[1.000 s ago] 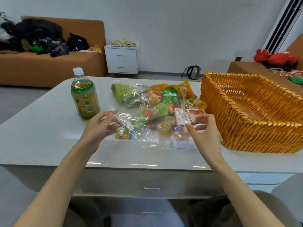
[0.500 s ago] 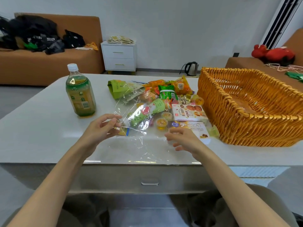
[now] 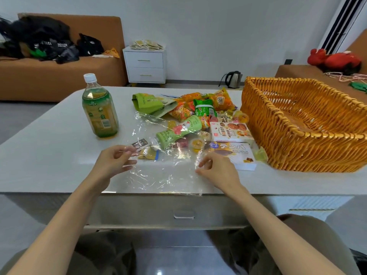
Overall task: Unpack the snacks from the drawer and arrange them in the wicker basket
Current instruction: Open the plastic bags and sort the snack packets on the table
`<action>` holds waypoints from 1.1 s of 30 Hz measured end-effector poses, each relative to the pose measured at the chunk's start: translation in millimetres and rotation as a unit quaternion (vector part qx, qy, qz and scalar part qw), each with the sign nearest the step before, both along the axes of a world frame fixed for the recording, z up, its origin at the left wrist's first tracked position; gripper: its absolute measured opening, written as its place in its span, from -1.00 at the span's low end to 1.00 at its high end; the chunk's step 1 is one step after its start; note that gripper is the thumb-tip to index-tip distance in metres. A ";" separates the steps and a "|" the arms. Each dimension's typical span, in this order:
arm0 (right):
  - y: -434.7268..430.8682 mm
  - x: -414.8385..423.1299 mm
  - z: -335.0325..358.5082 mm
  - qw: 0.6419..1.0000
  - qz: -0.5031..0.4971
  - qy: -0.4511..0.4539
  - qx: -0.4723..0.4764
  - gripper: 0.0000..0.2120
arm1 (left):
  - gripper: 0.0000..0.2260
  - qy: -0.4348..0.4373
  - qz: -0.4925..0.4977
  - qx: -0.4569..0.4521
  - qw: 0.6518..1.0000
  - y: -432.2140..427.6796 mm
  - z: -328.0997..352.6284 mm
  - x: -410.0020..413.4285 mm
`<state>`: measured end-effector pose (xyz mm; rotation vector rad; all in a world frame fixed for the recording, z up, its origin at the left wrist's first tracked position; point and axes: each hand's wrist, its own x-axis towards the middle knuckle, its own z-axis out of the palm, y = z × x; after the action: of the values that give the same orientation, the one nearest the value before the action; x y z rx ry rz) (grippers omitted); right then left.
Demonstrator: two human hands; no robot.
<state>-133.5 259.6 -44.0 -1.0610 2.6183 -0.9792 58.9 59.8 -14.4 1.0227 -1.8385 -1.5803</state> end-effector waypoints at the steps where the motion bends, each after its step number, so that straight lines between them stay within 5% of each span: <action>1: 3.5 -1.1 1.4 1.000 -0.011 0.022 -0.005 -0.85 | -0.84 0.004 -0.006 0.017 1.000 0.6 0.8 1.1; 5: 14.3 -7.4 11.4 0.994 -0.060 0.081 -0.046 -0.71 | -0.83 0.045 -0.024 0.058 0.997 -1.6 8.0 5.5; 9: 10.4 -5.5 28.9 0.973 -0.055 -0.119 -0.192 -0.65 | -0.83 0.067 -0.023 0.080 0.994 -6.1 10.6 7.4; 13: 11.9 -4.5 41.3 0.877 0.017 -0.369 -0.307 -0.88 | -0.86 0.074 -0.021 0.123 0.989 -5.6 13.9 6.8; 19: 21.1 -5.0 56.5 0.840 0.121 -0.451 -0.276 -0.84 | -0.76 0.108 -0.040 0.202 0.973 -3.3 24.4 4.7; 23: 21.7 3.5 60.0 0.889 0.054 -0.363 -0.274 -0.89 | -0.84 0.117 -0.053 0.168 0.977 2.5 26.7 2.3; 26: 17.1 8.3 55.1 0.930 -0.016 -0.252 -0.266 -0.58 | -0.82 0.116 -0.097 0.125 0.981 6.3 26.6 1.8; 28: 15.2 9.4 50.7 0.959 -0.080 -0.080 -0.259 -0.37 | -0.80 0.117 -0.120 0.106 0.980 9.8 26.4 0.2; 31: 20.0 4.6 50.8 0.941 -0.134 0.124 -0.284 -0.35 | -0.73 0.120 -0.126 0.085 0.981 13.9 27.2 -3.3; 33: 22.3 -1.2 49.8 0.947 -0.095 0.122 -0.280 -0.48 | -0.75 0.122 -0.123 0.078 0.982 15.3 28.0 -5.7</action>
<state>-134.7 281.9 5.8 -1.1027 2.7410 -1.8250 53.2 75.1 13.6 0.6458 -1.7449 -1.9277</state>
